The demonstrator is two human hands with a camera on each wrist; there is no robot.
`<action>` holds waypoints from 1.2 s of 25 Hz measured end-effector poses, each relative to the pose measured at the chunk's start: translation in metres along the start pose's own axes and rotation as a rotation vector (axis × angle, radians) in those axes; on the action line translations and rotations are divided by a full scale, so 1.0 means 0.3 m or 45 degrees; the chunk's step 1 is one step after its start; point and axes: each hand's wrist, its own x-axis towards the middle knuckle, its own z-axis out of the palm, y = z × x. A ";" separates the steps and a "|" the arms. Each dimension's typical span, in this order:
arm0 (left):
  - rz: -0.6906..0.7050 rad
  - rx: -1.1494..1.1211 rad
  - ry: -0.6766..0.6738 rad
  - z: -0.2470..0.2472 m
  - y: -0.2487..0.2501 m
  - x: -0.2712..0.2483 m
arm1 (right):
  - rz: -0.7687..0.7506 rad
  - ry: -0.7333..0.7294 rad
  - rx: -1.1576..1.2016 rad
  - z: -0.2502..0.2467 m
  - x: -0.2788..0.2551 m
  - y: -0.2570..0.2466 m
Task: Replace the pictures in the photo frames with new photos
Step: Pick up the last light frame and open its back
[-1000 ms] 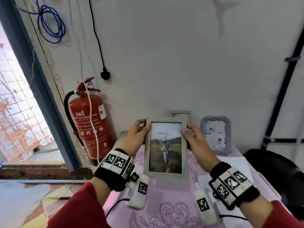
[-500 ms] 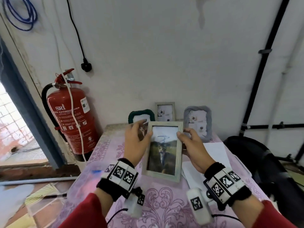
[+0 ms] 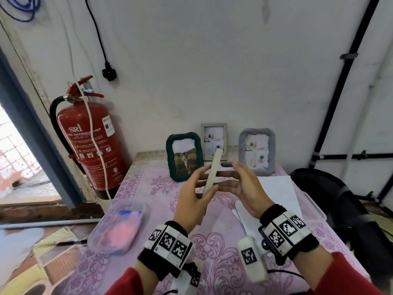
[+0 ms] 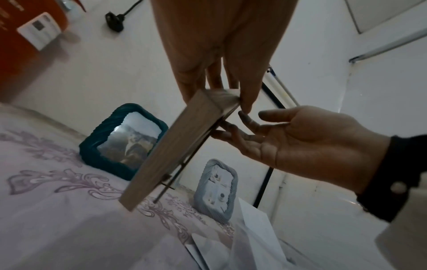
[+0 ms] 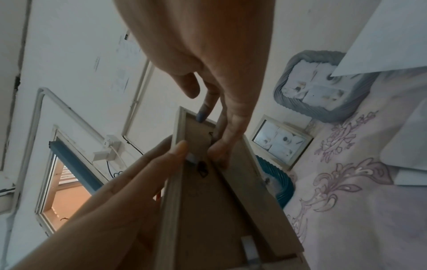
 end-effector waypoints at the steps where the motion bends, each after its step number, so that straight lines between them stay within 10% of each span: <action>1: -0.012 -0.040 0.034 -0.006 -0.009 0.000 | -0.002 0.004 -0.025 -0.001 0.003 0.008; 16: -0.555 -0.726 0.406 -0.009 -0.213 -0.020 | 0.042 0.208 -0.417 -0.123 0.013 0.201; 30: -0.831 -0.077 0.248 -0.037 -0.395 -0.039 | 0.239 0.215 -0.651 -0.166 0.069 0.361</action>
